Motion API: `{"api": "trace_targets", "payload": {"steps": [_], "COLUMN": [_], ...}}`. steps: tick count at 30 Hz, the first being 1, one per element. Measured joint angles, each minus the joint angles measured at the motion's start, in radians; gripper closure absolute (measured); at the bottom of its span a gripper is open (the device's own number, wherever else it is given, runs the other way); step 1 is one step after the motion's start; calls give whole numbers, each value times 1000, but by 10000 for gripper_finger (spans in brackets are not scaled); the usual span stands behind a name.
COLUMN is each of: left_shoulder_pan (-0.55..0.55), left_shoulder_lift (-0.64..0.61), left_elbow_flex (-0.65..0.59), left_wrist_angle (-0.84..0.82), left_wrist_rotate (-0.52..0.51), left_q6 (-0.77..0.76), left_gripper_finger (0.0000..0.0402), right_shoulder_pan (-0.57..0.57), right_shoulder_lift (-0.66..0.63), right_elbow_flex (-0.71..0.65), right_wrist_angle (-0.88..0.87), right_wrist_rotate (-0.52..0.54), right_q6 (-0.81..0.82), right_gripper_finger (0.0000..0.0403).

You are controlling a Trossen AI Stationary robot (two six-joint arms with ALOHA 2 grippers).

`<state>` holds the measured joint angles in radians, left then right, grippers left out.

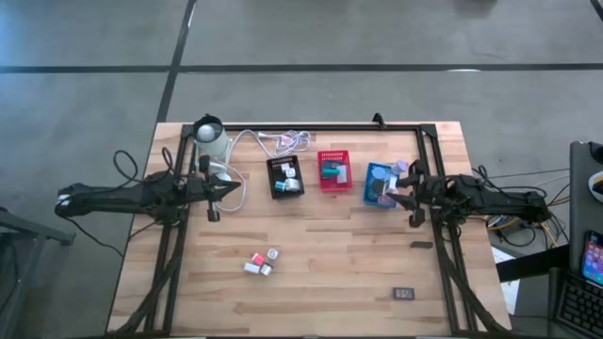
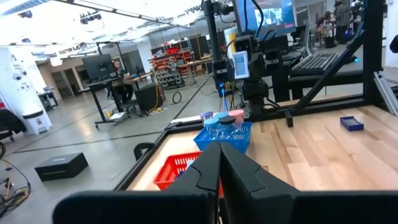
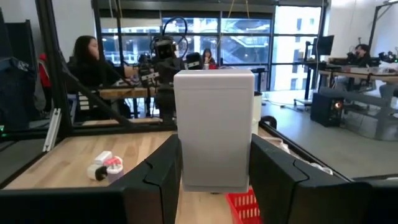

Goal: Pick & Place Office items
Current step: Put the white digital clock into the red bin

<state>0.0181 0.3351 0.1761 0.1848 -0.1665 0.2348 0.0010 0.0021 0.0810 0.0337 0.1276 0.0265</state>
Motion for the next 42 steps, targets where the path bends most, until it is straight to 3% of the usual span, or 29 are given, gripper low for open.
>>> {"api": "trace_targets", "payload": {"steps": [26,33,42], "left_shoulder_pan": [0,0,0], "left_shoulder_lift": [0,0,0], "left_elbow_flex": [-1,-1,-1], "left_wrist_angle": [50,68,77], "left_wrist_rotate": [0,0,0], "left_q6": [21,21,23], "left_gripper_finger": [390,390,390], "right_shoulder_pan": [-11,-14,-132], "right_shoulder_lift": [37,289,759], "right_elbow_flex": [23,173,543], "right_wrist_angle": [15,6,-317], "right_wrist_rotate": [12,127,160], "right_q6": [20,1,70], "right_gripper_finger": [261,261,261]}}
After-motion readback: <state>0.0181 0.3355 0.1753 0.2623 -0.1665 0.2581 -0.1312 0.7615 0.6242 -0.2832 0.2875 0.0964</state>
